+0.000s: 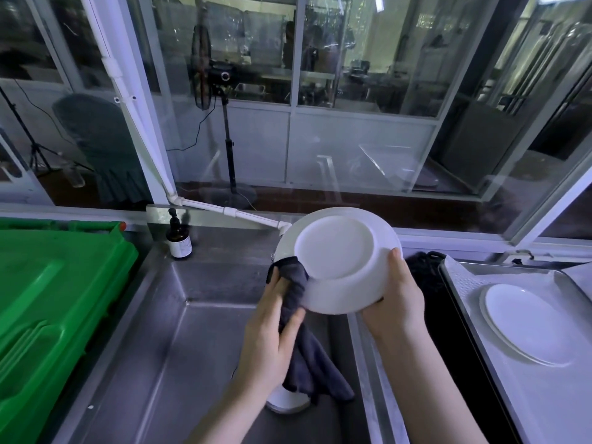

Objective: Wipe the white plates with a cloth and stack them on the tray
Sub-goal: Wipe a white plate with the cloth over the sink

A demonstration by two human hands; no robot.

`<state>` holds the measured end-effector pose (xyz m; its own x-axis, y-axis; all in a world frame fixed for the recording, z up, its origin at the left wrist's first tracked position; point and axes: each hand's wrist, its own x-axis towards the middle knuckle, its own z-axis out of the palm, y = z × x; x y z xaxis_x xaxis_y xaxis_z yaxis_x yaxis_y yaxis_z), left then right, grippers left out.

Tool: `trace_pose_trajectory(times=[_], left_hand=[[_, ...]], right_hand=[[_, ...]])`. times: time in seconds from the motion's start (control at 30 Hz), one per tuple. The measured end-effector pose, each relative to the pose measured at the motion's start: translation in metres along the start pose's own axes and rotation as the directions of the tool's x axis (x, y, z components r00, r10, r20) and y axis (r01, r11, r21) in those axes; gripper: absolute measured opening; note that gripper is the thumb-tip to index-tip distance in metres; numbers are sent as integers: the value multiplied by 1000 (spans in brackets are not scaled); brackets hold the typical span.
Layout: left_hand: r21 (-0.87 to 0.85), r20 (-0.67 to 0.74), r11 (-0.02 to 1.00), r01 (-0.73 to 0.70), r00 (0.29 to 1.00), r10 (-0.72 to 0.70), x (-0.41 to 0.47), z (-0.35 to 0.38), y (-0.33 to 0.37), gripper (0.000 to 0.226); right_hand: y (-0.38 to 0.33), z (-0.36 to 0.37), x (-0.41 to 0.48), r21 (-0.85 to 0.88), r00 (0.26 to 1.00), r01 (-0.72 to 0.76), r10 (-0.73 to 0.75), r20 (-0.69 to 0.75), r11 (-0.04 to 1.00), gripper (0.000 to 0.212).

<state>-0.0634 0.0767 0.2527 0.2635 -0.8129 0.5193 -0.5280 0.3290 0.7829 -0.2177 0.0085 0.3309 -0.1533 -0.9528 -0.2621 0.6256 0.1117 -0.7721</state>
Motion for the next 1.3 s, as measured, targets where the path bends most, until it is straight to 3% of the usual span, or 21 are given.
trace_pose_trajectory(times=[0.07,0.13,0.2,0.33,0.47,0.53,0.63,0.87,1.07,1.2,1.3], left_hand=[[43,74,983,-180,982,176,-2,7,5,49],[55,171,915,-399,907,385,-4,18,9,46],[46,236,893,-447,874,425,4,21,13,43],[-18,258,957,-290,923,285,19,12,15,44],[-74,211,996,-40,976,55,16,11,16,47],[-31,227,986,-163,960,166,12,11,18,48],[26,344,931,-363,878,333,17,13,17,41],[-43,353,966,-254,901,253,37,15,20,44],[-38,161,999,27,987,-20,59,8,2,49],[54,77,998,16,997,-20,54,1,-8,48],[112,103,994,-9,995,-3,36,3,-3,47]], right_hand=[[3,7,-5,54,998,-56,55,14,997,39],[10,12,-12,103,981,-191,186,58,976,52],[16,11,-18,126,935,-338,318,156,933,58],[23,-1,-15,72,892,-377,342,296,923,65],[34,-5,-13,28,919,-290,271,286,956,59],[36,-6,-15,48,916,-300,274,293,953,55],[38,-5,-14,37,917,-324,305,256,945,45],[34,0,-16,2,932,-273,265,246,962,40],[36,-11,-22,-98,928,-176,198,315,980,46],[22,-10,-15,-24,945,-184,183,271,983,50],[11,-7,-7,25,963,-143,133,235,989,50]])
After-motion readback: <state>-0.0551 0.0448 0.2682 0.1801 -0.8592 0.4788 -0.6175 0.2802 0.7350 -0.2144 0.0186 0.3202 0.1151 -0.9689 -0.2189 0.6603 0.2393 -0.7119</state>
